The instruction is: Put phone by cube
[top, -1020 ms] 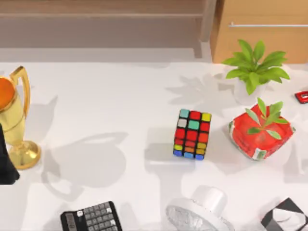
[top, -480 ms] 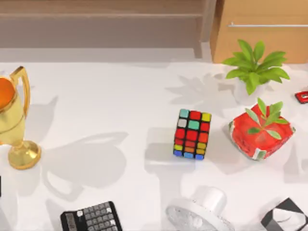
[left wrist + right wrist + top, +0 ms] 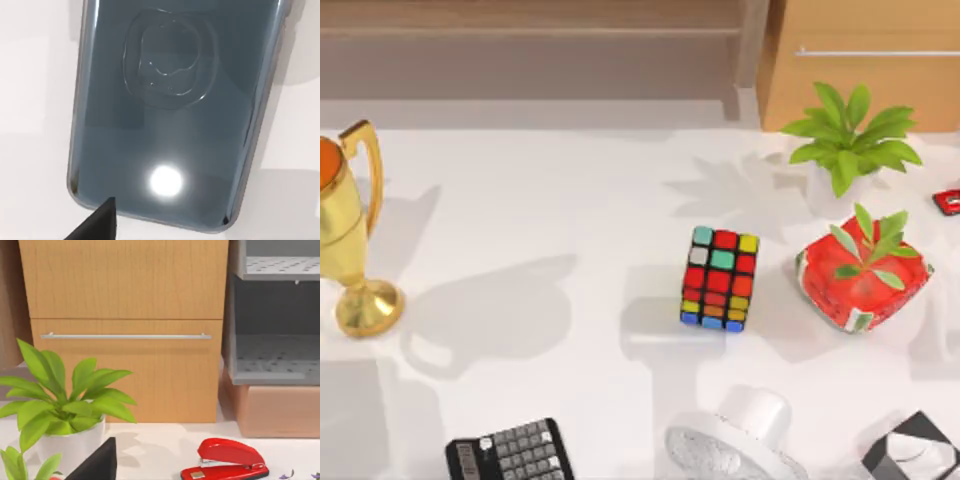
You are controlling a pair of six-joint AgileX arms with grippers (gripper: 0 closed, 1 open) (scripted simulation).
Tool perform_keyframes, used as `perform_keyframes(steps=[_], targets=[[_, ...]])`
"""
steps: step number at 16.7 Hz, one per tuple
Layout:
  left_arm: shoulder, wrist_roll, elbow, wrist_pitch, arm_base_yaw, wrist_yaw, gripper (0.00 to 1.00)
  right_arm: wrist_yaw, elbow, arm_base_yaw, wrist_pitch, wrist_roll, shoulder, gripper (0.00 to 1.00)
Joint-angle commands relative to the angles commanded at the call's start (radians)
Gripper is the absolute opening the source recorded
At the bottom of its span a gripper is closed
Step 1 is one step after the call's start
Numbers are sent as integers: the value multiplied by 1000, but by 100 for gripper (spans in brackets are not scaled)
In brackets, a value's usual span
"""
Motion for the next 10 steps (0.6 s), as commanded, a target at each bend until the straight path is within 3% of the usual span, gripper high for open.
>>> perform_keyframes(steps=[5,10], targets=[[302,148,239,-84,40,27,100,0,0,0,0,0,0,100],[367,205,320,-110,44,41,100,0,0,0,0,0,0,100]])
